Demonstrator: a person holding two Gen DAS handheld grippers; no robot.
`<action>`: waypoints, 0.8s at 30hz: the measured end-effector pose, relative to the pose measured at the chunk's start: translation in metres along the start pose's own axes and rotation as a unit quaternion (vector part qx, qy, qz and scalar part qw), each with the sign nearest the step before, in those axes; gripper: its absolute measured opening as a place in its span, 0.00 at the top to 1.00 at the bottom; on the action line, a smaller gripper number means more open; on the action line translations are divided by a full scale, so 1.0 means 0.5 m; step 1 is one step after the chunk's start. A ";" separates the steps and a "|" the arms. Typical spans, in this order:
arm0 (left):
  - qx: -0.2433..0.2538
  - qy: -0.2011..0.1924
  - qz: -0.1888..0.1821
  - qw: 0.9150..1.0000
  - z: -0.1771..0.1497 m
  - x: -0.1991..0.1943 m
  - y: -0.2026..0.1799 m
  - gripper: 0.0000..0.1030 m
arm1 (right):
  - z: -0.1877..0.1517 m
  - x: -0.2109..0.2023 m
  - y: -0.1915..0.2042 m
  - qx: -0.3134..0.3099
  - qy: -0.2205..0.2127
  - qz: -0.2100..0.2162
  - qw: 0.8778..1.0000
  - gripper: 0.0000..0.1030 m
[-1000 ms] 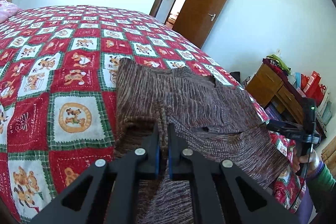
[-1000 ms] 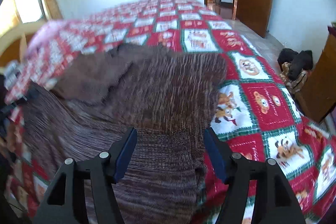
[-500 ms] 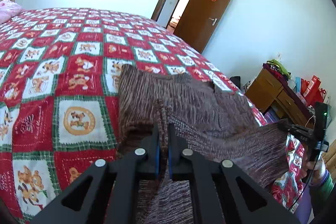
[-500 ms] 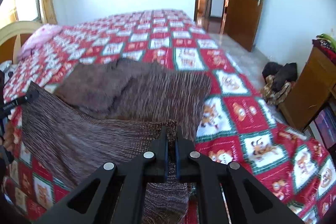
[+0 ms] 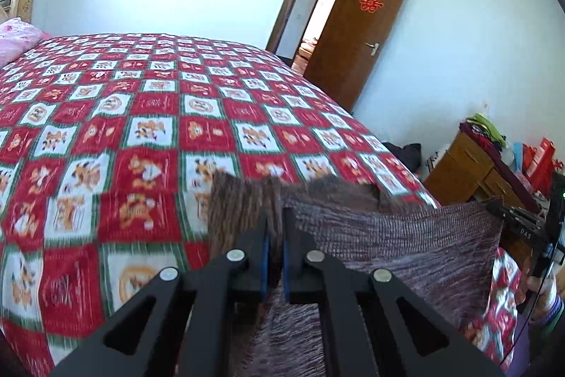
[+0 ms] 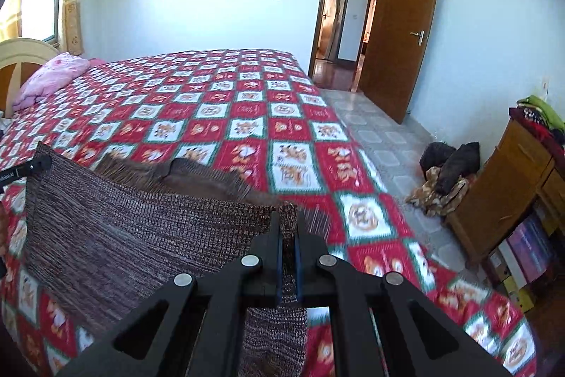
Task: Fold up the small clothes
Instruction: 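Fold the hem toward the collar with both grippers, then lay the folded hem onto the collar and open both grippers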
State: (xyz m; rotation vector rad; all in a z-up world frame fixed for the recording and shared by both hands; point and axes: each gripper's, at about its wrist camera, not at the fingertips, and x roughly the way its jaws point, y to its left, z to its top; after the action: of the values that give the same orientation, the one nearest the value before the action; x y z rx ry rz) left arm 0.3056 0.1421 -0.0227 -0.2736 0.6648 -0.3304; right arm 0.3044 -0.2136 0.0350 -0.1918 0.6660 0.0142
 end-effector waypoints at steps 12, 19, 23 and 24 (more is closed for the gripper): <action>-0.011 0.055 0.016 0.998 0.076 0.149 0.037 0.96 | 0.020 0.203 -0.037 0.033 0.050 -0.022 0.998 0.96; 0.080 0.094 0.001 0.992 -0.009 0.124 0.024 0.48 | -0.015 0.169 -0.041 0.048 0.037 0.001 0.998 0.96; 0.101 0.112 0.022 0.988 -0.039 0.151 0.006 0.40 | -0.019 0.162 -0.045 0.058 0.035 0.006 0.998 0.96; 0.099 0.119 0.028 0.988 -0.045 0.160 0.004 0.40 | -0.022 0.159 -0.046 0.059 0.037 0.006 0.998 0.96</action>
State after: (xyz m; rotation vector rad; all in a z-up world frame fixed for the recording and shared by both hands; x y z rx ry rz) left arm 0.3506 0.1104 -0.0847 -0.0245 0.8660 -0.3755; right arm 0.3621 -0.2419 -0.0183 -0.0749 0.7393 -0.0203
